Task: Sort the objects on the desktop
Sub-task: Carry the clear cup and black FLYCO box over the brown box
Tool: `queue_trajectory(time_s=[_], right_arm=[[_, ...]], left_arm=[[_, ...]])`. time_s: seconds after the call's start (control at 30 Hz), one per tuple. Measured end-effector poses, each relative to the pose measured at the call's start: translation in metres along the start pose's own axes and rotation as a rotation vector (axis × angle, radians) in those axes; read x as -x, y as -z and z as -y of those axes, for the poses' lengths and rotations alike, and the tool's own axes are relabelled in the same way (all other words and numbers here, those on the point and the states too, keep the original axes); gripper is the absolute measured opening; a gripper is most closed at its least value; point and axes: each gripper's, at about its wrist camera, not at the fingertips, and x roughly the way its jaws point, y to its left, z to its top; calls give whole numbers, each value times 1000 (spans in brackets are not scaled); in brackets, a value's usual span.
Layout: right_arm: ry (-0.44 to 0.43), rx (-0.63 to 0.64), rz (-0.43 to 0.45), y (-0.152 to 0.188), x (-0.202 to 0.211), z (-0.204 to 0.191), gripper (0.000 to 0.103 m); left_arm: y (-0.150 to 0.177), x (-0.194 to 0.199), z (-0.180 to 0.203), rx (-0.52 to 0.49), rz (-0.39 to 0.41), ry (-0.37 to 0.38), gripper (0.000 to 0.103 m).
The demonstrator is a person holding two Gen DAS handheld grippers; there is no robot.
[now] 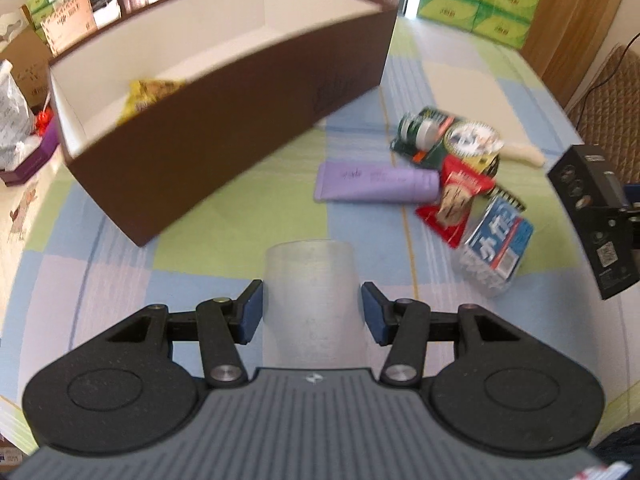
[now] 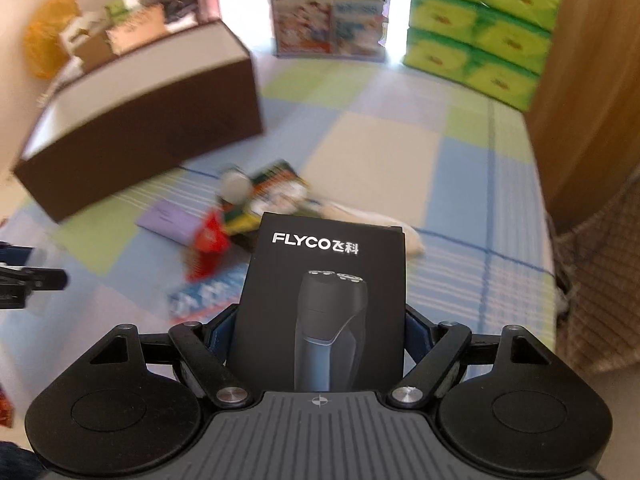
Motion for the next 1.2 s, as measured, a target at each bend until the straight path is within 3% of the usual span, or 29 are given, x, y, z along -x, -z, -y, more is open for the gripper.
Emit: queue_trajectory(time_s=[0.33, 0.73, 0.93, 1.2], right_arm=[[-211, 152, 64, -48, 10, -68, 78], [-282, 299, 178, -133, 0, -126, 78], [-287, 324, 210, -191, -16, -148, 78], [-286, 356, 221, -243, -61, -176, 78]], left_arm=[[-28, 57, -29, 32, 148, -27, 47], [-94, 79, -79, 58, 273, -81, 47], [-133, 69, -101, 57, 284, -94, 47], [-160, 28, -134, 109, 213, -112, 47]])
